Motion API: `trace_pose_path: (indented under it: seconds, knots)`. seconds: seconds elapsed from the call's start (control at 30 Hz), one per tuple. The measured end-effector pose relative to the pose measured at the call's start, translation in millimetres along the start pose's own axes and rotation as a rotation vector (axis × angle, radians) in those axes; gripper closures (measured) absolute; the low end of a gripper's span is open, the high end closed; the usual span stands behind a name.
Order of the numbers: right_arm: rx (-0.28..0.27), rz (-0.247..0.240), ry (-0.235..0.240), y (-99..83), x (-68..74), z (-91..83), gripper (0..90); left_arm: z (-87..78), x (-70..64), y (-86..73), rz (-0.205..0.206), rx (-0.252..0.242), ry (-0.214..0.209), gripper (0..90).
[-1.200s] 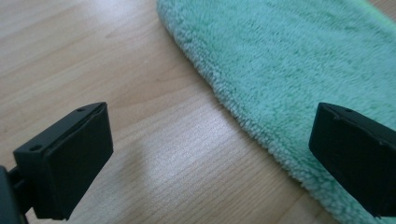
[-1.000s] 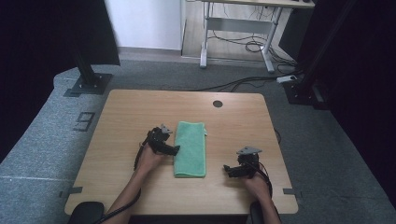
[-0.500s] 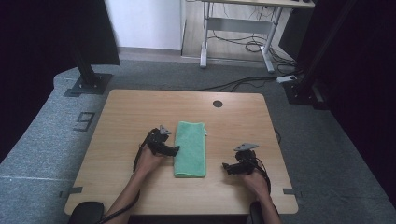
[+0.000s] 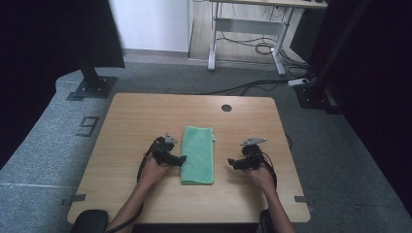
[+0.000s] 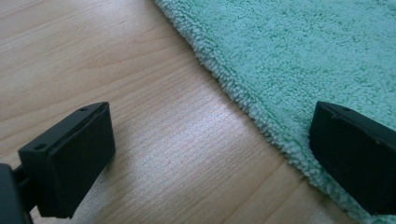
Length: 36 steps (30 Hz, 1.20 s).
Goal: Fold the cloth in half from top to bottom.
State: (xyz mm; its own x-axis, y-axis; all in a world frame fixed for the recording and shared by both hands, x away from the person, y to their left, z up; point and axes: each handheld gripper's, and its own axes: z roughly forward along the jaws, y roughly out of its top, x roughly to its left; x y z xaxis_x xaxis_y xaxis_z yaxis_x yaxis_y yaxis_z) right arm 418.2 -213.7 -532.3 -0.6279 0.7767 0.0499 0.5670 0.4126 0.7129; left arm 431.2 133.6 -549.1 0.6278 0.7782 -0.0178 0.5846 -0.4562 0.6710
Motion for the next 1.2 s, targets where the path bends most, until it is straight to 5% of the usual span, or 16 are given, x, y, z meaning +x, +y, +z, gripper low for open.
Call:
trace_pose_path:
  seconds: [0.23,0.63,1.1,1.2]
  knots:
    - [-0.015,-0.045,0.016,28.7,3.7,20.1,15.2,-0.8,-0.5,-0.7,0.003,-0.001,0.0,2.5]
    - [-0.015,-0.065,0.051,82.0,9.3,64.0,39.6,-0.7,-0.4,-0.7,0.001,-0.001,-0.002,2.5]
    - [0.042,-0.045,0.031,102.9,-0.4,105.9,52.0,-2.3,-1.3,-2.3,0.008,-0.002,-0.006,3.5]
    - [0.06,-0.049,0.061,101.5,-0.5,111.1,62.1,-4.3,-2.4,-4.4,0.01,-0.002,-0.01,3.8]
